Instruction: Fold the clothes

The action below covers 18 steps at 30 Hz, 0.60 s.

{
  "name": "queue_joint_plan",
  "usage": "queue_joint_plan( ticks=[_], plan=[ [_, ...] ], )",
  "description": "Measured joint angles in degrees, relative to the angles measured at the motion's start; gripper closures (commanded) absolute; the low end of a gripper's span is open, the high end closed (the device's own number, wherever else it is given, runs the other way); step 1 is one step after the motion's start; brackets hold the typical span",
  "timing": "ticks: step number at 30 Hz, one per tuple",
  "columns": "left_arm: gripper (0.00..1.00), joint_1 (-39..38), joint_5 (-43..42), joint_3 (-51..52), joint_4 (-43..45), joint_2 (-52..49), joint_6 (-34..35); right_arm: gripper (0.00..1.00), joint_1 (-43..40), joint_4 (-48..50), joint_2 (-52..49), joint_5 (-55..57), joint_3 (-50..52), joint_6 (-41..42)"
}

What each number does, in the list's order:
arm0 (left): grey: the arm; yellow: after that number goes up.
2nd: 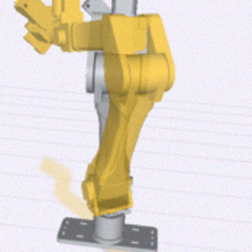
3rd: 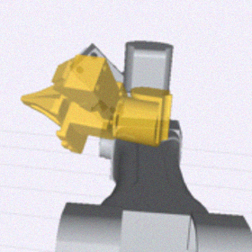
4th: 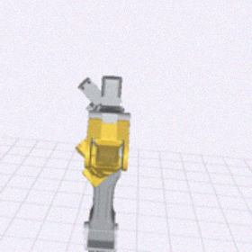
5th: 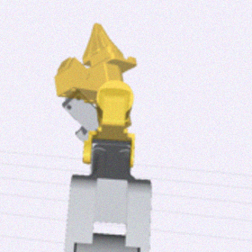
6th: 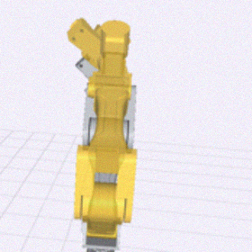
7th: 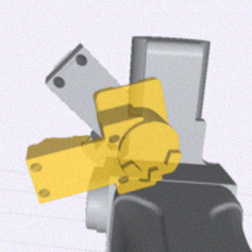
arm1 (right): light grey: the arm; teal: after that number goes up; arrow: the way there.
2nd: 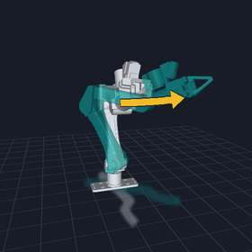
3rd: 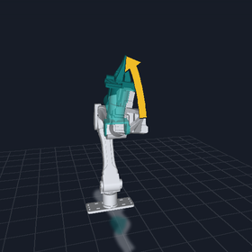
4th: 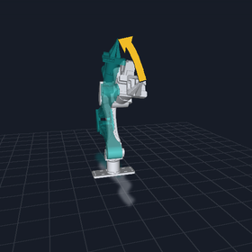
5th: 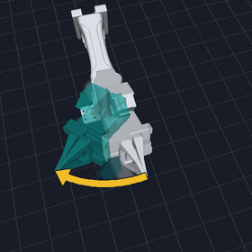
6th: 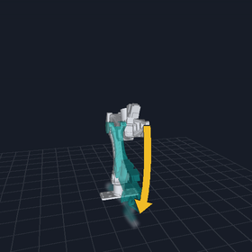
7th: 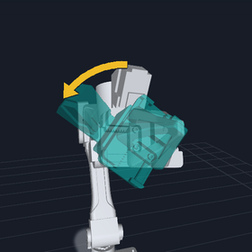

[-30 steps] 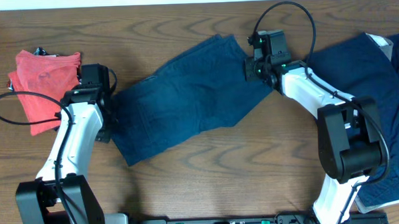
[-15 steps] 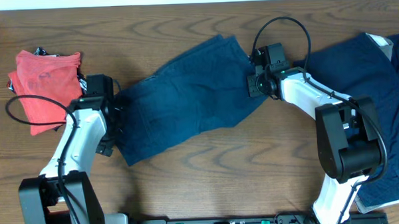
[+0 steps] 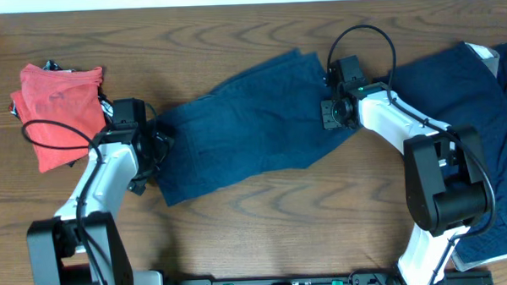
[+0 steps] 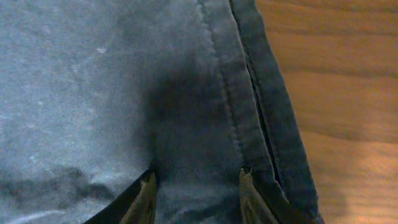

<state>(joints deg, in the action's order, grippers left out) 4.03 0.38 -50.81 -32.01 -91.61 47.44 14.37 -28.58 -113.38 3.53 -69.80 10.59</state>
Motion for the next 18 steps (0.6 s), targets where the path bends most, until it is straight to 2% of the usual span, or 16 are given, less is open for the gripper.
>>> queue_joint_plan(
  ticks=[7, 8, 9, 13, 18],
  plan=[
    [0.00, -0.07, -6.36, -0.57, 6.86, -5.68, -8.66, 0.53, 0.00, -1.14, 0.31, 1.62, 0.04, 2.05],
    [0.05, -0.07, -7.08, -0.81, 7.15, -5.95, -9.73, 0.53, 0.00, -1.20, 0.42, 1.68, 0.04, 2.19],
    [0.10, 0.02, -8.13, -1.16, 7.65, -6.32, -10.80, 0.53, 0.00, -1.25, 0.46, 1.86, 0.07, 2.25],
    [0.54, 0.17, -11.13, -2.14, 8.46, -7.74, -14.01, 0.52, 0.00, -1.73, 0.98, 2.56, 0.46, 2.47],
    [0.94, 0.37, -15.26, -2.05, 8.50, -8.74, -17.51, 0.48, 0.00, -2.49, 2.47, 3.30, 1.53, 2.51]
  ],
)
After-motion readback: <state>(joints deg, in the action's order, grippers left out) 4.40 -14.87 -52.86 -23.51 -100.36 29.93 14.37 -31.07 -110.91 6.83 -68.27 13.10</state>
